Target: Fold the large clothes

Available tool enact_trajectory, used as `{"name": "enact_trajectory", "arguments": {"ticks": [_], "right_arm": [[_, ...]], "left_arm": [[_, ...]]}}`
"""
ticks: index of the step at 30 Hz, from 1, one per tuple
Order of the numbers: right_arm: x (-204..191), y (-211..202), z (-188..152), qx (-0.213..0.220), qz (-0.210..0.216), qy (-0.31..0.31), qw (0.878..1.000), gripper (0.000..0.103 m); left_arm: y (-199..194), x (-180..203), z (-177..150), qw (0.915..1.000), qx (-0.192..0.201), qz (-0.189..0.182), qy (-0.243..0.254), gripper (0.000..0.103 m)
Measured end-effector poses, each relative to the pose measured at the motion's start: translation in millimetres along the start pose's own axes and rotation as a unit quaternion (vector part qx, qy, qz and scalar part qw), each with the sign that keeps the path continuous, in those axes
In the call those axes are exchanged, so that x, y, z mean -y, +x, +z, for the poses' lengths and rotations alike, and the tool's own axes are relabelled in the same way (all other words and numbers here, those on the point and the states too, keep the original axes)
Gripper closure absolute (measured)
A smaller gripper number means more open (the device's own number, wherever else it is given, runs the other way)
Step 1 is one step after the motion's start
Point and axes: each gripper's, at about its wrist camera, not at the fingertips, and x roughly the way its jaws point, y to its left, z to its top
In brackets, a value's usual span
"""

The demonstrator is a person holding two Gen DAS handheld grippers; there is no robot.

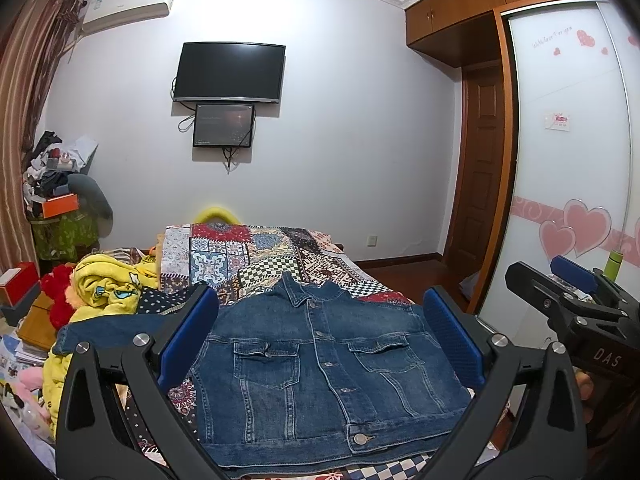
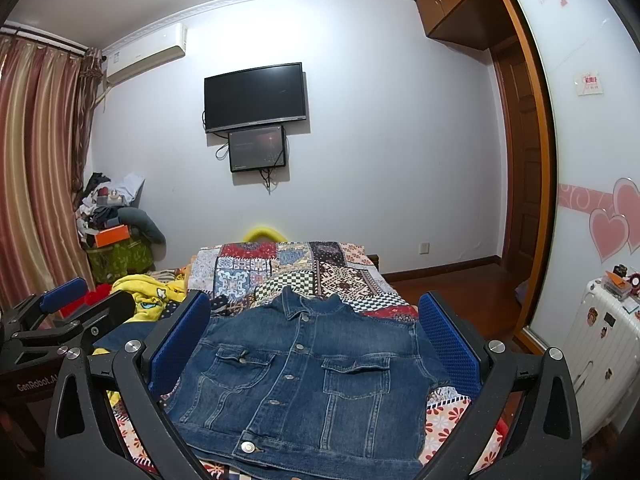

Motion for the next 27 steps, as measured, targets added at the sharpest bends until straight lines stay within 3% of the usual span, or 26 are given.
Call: {"name": "enact_trajectory", "arguments": {"ticks": [27], "right_arm": [[-5, 14, -1, -0.019, -0.003, 0.000, 1.000, 0.000]], "left_arm": [[12, -14, -1, 0.9999, -0.010, 0.004, -0.010, 0.000]]}}
